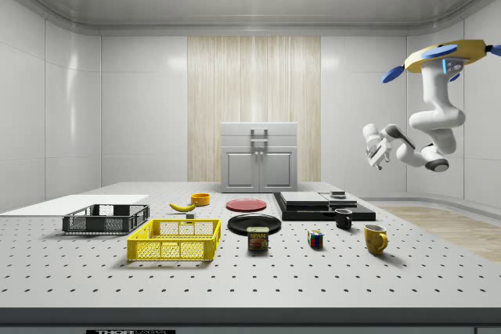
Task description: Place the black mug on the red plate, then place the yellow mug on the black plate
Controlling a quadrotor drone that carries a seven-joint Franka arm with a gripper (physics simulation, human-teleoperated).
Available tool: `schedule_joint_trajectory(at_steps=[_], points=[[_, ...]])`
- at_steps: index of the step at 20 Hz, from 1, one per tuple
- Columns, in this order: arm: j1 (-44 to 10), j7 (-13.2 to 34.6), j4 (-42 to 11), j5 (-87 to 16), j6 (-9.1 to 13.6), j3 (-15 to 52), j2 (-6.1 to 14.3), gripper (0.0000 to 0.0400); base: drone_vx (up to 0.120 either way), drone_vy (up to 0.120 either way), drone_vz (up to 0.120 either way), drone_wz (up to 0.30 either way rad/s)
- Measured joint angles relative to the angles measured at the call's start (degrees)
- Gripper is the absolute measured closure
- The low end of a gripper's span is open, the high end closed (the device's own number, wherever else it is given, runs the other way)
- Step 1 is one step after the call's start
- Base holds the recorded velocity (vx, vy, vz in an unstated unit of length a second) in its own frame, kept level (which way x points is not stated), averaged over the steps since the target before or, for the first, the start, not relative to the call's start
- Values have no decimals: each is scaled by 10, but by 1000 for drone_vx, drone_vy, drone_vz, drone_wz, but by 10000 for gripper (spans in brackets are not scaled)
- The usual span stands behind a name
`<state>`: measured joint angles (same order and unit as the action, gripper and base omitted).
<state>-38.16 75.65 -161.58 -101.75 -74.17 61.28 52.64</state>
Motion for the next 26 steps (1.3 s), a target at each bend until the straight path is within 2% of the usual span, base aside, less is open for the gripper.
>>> schedule_joint_trajectory(at_steps=[5, 10, 16, 21, 26], points=[[-112, 75, -34, -89, 52, 59, 33, 0, 120, 0, -120, 0], [-170, 113, -42, -115, 72, 87, 58, 0, 120, 0, -120, 0], [-202, 136, -43, -118, 72, 104, 81, 0, 120, 0, -120, 0], [-216, 146, -43, -113, 63, 112, 98, 0, 120, -96, -120, 0], [-224, 154, -42, -106, 52, 119, 114, 0, 120, 0, -120, 0]])
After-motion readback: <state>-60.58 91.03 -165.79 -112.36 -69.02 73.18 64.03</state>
